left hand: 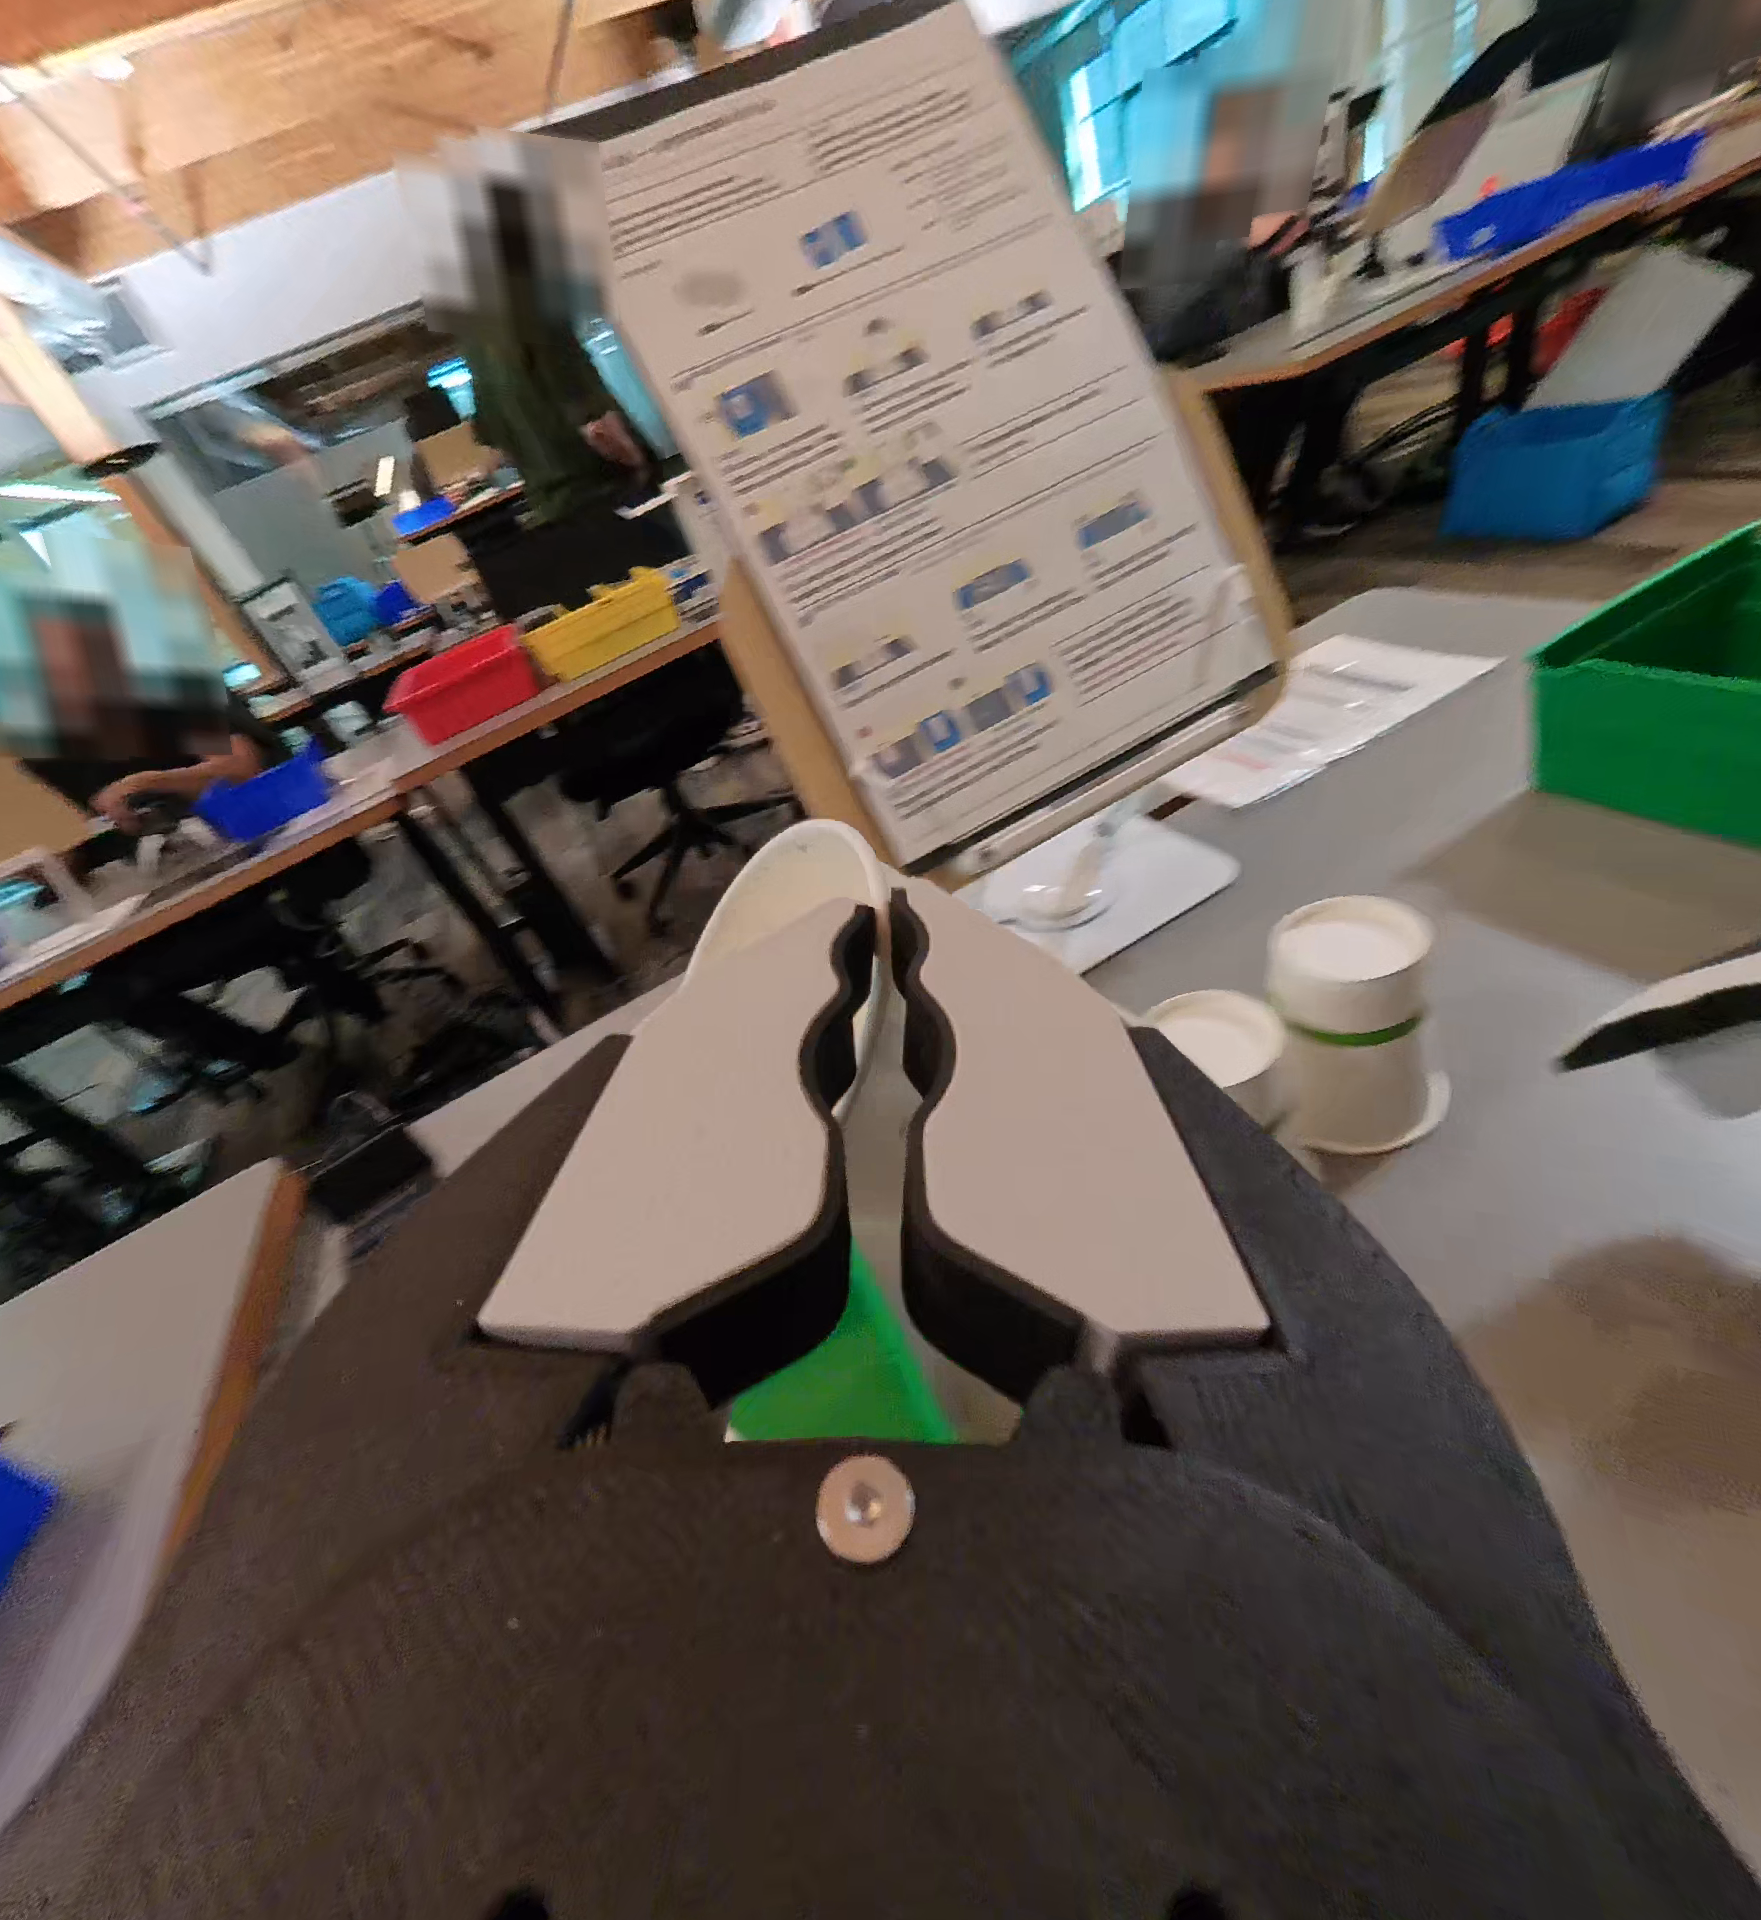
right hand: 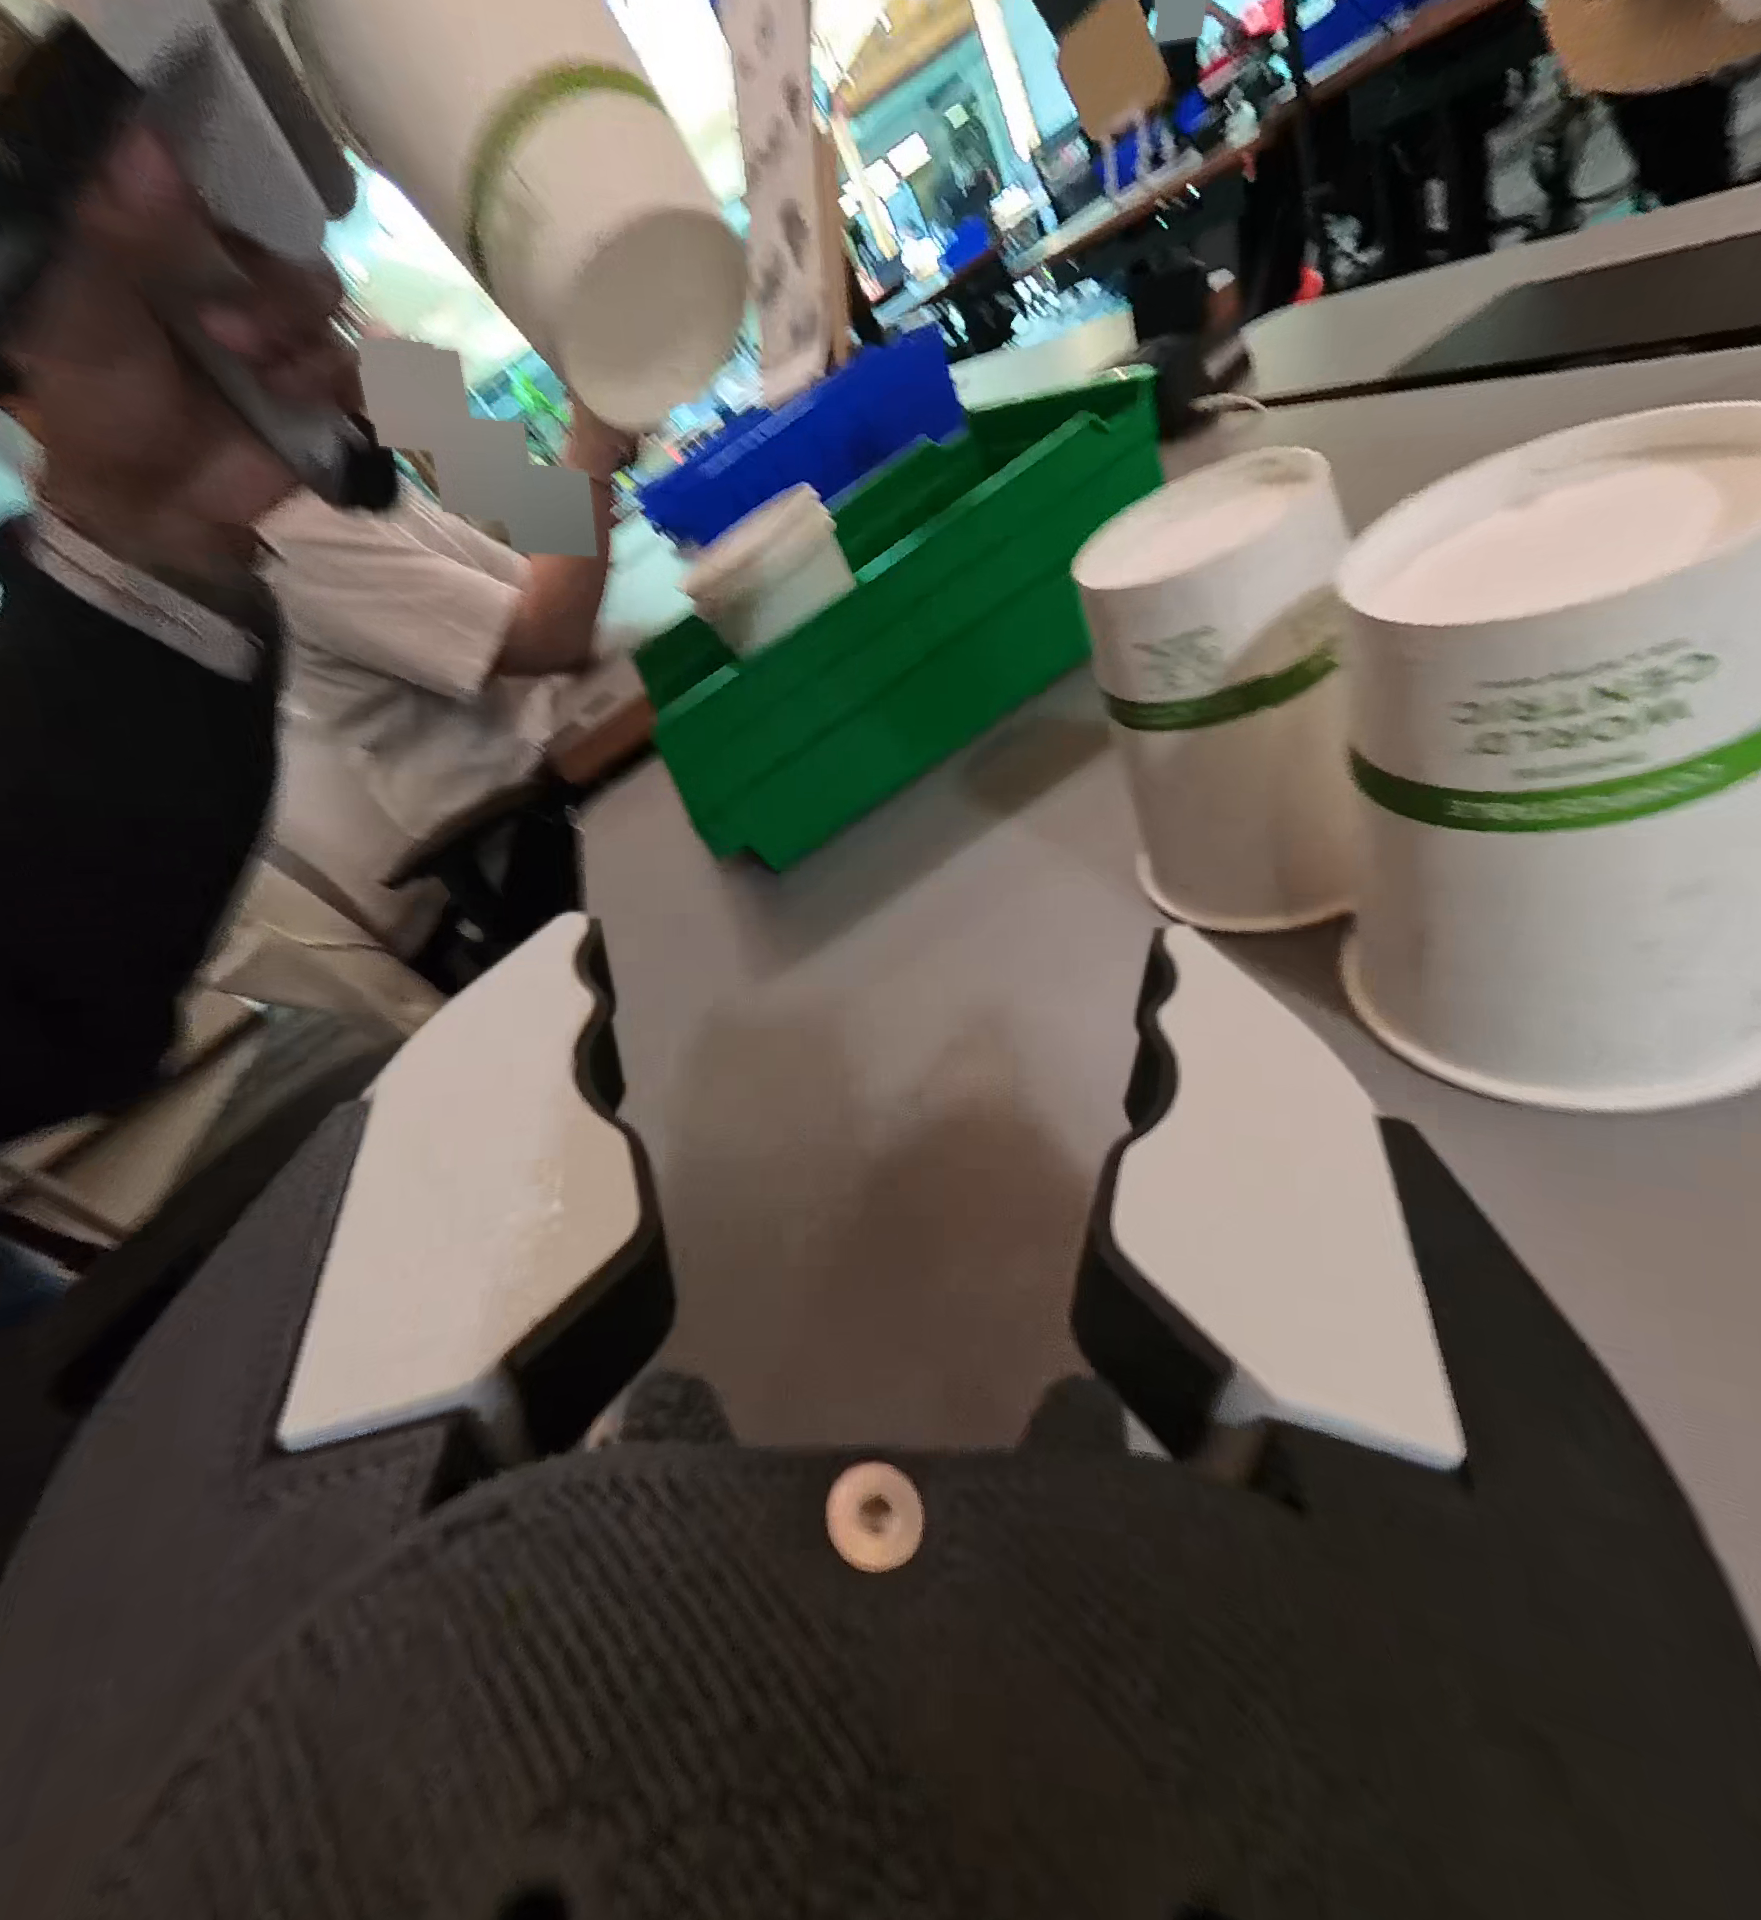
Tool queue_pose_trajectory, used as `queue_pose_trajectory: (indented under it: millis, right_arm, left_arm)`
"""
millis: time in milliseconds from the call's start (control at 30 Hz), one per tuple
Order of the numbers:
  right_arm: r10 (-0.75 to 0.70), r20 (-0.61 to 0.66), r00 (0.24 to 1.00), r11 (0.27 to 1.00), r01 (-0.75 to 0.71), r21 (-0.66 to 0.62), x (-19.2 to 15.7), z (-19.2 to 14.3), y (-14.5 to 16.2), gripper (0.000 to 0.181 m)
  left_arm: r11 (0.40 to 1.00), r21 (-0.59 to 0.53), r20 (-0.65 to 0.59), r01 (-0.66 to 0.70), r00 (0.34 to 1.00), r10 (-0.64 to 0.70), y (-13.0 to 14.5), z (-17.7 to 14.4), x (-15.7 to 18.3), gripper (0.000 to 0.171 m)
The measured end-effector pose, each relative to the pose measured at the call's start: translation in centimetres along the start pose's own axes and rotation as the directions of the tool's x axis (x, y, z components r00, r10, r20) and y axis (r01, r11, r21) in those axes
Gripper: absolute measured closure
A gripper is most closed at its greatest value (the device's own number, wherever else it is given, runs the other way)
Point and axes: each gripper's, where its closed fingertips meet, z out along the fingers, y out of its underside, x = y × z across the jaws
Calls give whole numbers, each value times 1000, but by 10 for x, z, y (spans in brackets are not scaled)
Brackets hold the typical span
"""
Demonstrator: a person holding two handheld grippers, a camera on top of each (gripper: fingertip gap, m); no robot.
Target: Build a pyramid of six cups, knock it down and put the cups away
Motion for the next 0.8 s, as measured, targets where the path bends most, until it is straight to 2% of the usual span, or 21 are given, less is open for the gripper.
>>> queue_pose_trajectory:
  millis: [133, 233, 400, 467, 533, 567, 667, 800]
  right_arm:
    - [137, 135, 981, 979, -155, 129, -21, 0, -18, 75]
    - [210, 212, 955, 955, -247, 167, -27, -3, -25, 71]
    - [233, 401, 886, 881, -367, 299, -36, -32, -58, 66]
    - [184, 436, 881, 861, -358, 360, -38, -49, -72, 73]
    - [155, 389, 908, 853, -322, 410, -29, -61, -81, 85]
    - [145, 351, 925, 844, -301, 444, -20, -69, -84, 101]
    - [157, 321, 934, 797, -312, 518, -1, -89, -97, 104]
    - [150, 199, 968, 839, -231, 492, 16, -91, -97, 105]
  left_arm:
    - [995, 65, -144, 77, 987, -67, -15, 19, 66, 167]
    - [981, 103, -258, 166, 957, -135, -26, 32, 117, 167]
    - [936, 118, -400, 332, 879, -261, -37, 57, 189, 167]
    - [927, 117, -412, 356, 867, -281, -36, 67, 207, 167]
    - [919, 107, -436, 380, 849, -300, -31, 73, 222, 167]
    - [906, 111, -446, 408, 835, -321, -30, 74, 226, 167]
    - [895, 59, -461, 442, 807, -369, -15, 78, 233, 167]
    - [903, -13, -427, 429, 814, -393, 21, 80, 240, 166]
